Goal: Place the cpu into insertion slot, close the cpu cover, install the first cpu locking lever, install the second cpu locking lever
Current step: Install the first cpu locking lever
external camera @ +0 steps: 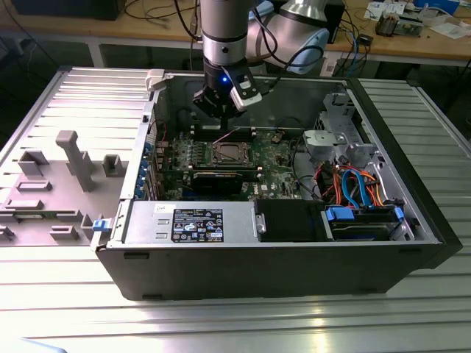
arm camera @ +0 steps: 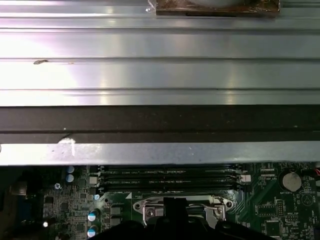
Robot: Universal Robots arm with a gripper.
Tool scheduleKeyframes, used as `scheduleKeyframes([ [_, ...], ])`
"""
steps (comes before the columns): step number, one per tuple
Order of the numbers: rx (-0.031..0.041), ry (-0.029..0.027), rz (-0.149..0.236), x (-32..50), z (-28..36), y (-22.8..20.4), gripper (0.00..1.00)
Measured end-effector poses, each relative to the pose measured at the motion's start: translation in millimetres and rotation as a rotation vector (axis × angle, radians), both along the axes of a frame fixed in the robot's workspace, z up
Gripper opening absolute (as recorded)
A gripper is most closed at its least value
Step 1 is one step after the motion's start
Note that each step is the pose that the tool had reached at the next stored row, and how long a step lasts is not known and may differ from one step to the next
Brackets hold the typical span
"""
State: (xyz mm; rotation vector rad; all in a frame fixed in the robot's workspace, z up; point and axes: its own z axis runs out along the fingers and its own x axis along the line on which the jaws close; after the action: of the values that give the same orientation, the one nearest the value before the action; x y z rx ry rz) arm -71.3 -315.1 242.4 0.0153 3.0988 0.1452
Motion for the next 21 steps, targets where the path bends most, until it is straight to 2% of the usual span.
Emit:
scheduleKeyframes([
  [10,-0.0001,-0.0003,0.000,6.5,-9.8,0.4,0.11],
  [12,-0.0002,-0.0012,0.012,6.9,-12.0,0.8,0.11],
  [21,-0.0006,-0.0010,0.016,18.5,-20.2,2.5,0.11],
])
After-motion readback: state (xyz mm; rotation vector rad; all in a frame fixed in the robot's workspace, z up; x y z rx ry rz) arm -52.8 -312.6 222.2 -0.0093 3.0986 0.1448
